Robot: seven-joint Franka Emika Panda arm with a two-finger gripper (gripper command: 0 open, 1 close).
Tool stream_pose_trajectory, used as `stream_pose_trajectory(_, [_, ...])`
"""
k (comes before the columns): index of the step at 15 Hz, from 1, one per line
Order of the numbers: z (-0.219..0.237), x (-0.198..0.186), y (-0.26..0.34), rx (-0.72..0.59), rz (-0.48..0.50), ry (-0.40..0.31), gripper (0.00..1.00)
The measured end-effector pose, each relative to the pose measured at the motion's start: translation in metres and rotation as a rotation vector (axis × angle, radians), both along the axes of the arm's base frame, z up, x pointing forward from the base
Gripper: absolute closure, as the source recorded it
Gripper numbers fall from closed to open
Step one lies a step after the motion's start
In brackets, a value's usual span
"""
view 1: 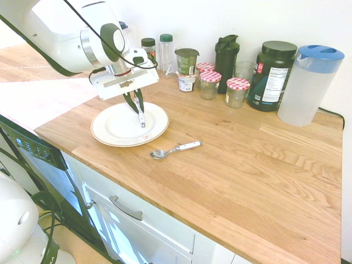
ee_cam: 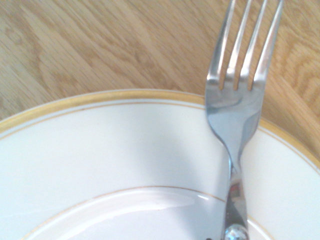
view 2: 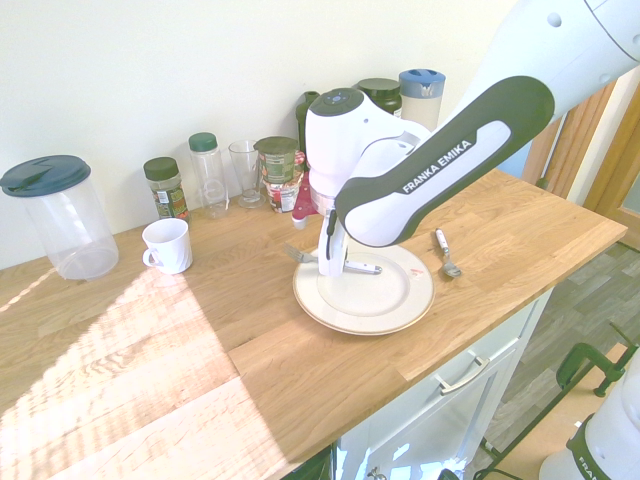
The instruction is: Put the fork into the plate
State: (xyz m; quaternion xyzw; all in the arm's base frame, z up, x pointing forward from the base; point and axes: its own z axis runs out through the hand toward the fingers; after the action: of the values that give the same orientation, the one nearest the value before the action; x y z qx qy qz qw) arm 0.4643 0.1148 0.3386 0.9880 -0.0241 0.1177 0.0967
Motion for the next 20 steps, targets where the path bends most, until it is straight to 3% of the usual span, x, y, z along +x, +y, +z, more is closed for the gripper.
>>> stream_pose_trajectory(1, [-0.001, -0.001, 0.001, -0.005, 0.000, -0.004, 0.00])
stream_pose_trajectory(14, [-0.004, -0.015, 0.003, 0.014, -0.039, -0.012, 0.00])
stream_pose_trajectory(20, [0.015, -0.051, -0.018, 0.046, -0.047, -0.054, 0.00])
